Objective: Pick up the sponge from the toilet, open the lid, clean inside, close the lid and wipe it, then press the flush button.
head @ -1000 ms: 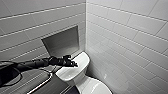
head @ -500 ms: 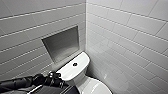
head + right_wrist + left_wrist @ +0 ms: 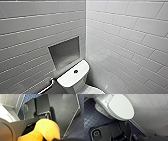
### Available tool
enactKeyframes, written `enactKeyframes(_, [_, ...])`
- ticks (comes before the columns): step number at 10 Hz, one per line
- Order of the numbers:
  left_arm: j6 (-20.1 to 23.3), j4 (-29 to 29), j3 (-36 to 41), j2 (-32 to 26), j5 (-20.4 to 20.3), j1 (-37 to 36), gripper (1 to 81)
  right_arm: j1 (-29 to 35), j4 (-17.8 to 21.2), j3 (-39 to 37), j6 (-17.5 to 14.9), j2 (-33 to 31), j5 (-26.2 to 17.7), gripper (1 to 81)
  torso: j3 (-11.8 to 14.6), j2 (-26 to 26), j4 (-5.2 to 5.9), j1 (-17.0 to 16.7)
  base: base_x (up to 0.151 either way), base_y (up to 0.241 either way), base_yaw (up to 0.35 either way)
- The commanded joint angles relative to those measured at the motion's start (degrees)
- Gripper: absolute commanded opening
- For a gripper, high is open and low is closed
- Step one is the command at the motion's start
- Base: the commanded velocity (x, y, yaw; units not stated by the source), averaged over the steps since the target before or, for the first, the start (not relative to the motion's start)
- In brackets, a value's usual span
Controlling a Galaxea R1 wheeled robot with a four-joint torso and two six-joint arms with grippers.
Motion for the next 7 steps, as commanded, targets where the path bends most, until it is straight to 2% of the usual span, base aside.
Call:
enactKeyframes(1, [0.0,12.2,-4.7,4.0,-7.7,11.2,1.0,0.5,0.3,0.2,0.2,-0.7,-2.8,1.0,-0.2,0.0,0.00,0.0,0.000,0.000,0.000])
enactKeyframes(2, [0.0,13.3,-7.5,6.0,-9.1,14.2,1.0,0.4,0.3,-0.4,0.2,-0.4,-2.8,1.0,1.2,0.0,0.00,0.0,0.000,0.000,0.000])
enactKeyframes(4, [0.1,14.2,-12.5,10.2,-9.9,17.7,1.0,0.2,0.4,-2.8,0.2,1.1,-2.8,1.0,2.1,-0.1,0.00,-0.1,0.000,0.000,0.000])
enactKeyframes(7, [1.4,14.1,-21.5,16.7,-12.5,23.0,1.0,-0.2,0.3,-5.0,0.2,2.5,-2.8,1.0,2.1,-0.1,0.00,-0.1,0.000,0.000,0.000])
